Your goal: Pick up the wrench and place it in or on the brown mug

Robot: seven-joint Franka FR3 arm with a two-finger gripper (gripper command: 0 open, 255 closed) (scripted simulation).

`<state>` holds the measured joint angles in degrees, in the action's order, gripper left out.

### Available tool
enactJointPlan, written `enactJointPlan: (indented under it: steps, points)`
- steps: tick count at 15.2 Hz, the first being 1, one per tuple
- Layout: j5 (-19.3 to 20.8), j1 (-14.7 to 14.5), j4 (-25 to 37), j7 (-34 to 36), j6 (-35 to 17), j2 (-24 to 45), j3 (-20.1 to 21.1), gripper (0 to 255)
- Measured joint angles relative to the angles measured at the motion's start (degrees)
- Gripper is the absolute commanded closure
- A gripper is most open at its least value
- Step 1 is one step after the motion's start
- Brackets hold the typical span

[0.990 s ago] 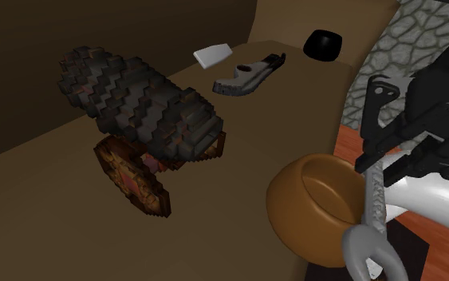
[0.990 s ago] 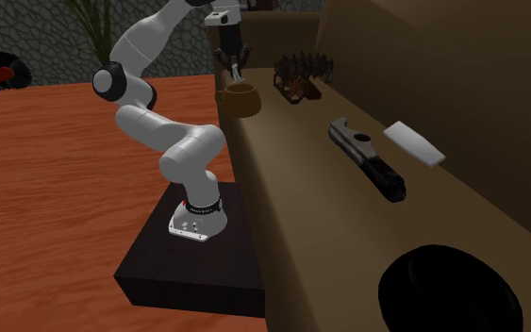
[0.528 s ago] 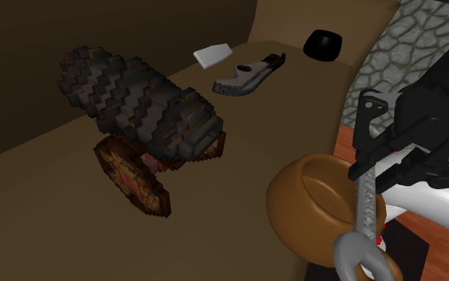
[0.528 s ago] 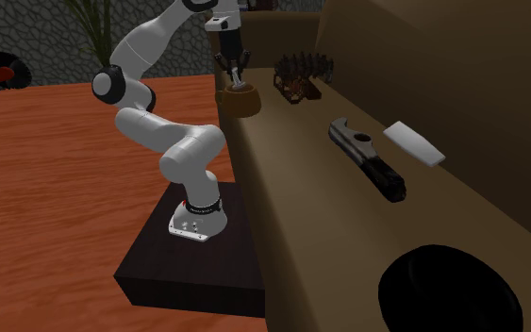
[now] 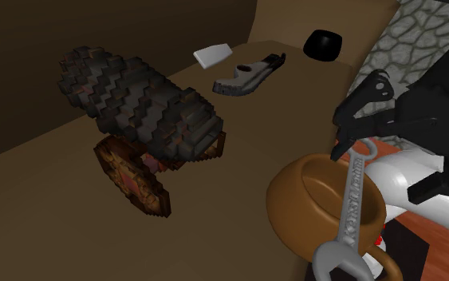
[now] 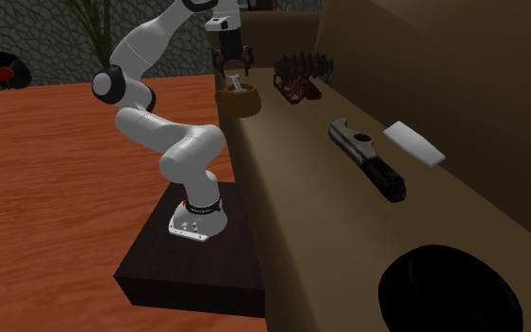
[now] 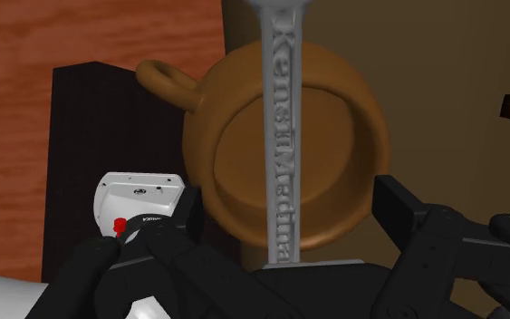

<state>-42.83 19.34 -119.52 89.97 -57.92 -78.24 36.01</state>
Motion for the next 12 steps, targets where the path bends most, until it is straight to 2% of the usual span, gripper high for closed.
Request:
enactJointPlan:
  steps: [2, 6, 12]
  points:
    - [0.3, 0.3, 1.1, 0.1, 0.3, 0.7, -0.2, 0]
    - [1.8, 1.5, 8.0, 1.3, 3.0, 5.1, -1.9, 0]
    - [2.1, 1.7, 9.3, 1.5, 3.6, 6.0, -2.2, 0]
